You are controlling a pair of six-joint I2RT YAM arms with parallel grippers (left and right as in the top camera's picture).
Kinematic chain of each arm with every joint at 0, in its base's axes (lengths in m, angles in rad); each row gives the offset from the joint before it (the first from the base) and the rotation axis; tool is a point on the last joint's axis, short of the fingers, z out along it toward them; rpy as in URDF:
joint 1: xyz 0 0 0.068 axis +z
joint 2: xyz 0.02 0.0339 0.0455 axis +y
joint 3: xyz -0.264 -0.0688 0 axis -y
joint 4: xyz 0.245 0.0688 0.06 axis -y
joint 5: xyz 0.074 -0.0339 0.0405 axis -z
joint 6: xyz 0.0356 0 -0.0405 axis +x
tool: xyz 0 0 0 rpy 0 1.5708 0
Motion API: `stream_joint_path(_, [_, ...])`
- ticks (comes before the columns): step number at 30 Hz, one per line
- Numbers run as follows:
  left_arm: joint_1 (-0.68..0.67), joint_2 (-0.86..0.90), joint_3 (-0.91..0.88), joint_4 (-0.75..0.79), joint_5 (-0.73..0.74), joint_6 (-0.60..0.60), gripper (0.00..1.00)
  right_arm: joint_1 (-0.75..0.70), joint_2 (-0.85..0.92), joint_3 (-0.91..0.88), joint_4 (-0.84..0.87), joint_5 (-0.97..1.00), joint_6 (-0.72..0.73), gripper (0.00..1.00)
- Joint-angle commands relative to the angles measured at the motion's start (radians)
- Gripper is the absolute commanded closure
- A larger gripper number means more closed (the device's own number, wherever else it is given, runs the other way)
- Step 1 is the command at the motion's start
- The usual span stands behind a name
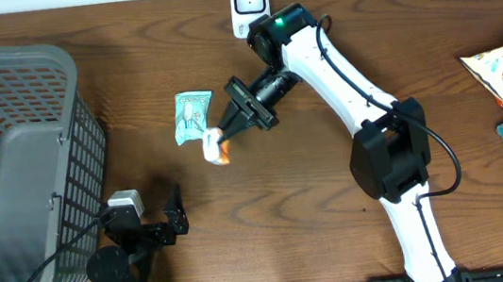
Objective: Scan the item barcode
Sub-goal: 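Carry the orange box to the white scanner and hold it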
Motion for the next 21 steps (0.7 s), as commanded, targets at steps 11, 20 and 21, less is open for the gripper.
stream_joint_path(11, [-0.002,-0.003,-0.016,-0.022,0.013,-0.009,0.02,-0.061,-0.005,-0.003,0.267,-0.285,0.256,0.98])
stream_joint_path(20, [-0.002,-0.003,-0.016,-0.022,0.013,-0.009,0.02,-0.068,-0.005,-0.003,0.406,-0.077,-0.026,0.99])
stream_joint_path(21, [-0.002,-0.003,-0.016,-0.022,0.013,-0.009,0.02,-0.068,-0.005,-0.003,0.435,-0.036,-0.136,0.99])
